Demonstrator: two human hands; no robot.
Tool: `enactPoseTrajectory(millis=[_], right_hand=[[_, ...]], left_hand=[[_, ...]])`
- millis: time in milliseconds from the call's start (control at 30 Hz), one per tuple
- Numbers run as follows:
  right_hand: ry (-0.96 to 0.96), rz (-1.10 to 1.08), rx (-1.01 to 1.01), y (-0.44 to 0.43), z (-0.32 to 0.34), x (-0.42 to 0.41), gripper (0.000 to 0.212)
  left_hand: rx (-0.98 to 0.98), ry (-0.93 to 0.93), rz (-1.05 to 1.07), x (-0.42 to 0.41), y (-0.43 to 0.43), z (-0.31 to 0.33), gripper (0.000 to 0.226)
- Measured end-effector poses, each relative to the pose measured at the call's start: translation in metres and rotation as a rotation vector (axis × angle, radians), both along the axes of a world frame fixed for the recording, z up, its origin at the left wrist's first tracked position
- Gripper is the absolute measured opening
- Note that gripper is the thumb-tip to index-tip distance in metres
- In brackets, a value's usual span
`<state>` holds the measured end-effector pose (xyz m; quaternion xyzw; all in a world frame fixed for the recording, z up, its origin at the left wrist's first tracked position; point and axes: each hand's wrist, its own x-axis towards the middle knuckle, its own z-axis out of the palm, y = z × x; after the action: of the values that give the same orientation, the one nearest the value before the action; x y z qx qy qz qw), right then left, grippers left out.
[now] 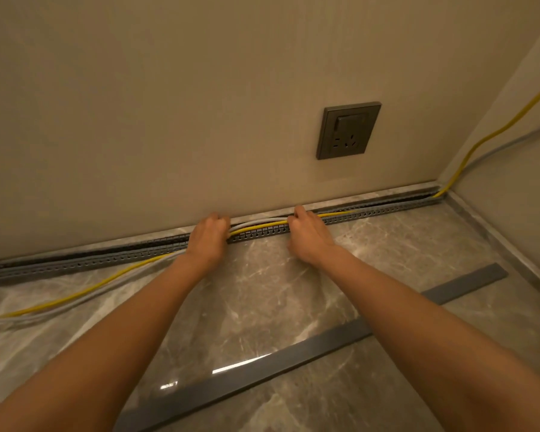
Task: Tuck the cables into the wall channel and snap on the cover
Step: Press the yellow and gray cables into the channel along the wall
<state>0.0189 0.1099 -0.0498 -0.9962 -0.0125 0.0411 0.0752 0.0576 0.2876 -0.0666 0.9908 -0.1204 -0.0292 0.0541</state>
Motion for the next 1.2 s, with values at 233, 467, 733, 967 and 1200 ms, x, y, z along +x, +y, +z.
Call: enactPoseTrajectory(millis=[233, 467, 733, 967, 1200], right_hand=[[0.056, 0.047, -0.064, 0.002, -0.004, -0.002, 0.037], [0.081, 0.094, 0.013, -0.011, -0.008, 0.002, 0.05], [0.058, 0.155, 0.081, -0.028, -0.012, 0.003, 0.055], [0.071, 0.18, 0.058, -0.032, -0.02, -0.005, 0.071], [0.126, 0.171, 0.14, -0.034, -0.02, -0.006, 0.07]], left_hand=[[0.122, -0.077, 0.022, 0.005, -0.007, -0.001, 0.03], [-0.094, -0.084, -0.001, 0.006, -0.008, -0.003, 0.022], [-0.082, -0.049, 0.054, 0.005, -0.038, 0.003, 0.025], [-0.115, -0.098, -0.04, -0.001, -0.058, -0.005, 0.019], [-0.156, -0.127, -0.077, -0.002, -0.06, -0.005, 0.014]])
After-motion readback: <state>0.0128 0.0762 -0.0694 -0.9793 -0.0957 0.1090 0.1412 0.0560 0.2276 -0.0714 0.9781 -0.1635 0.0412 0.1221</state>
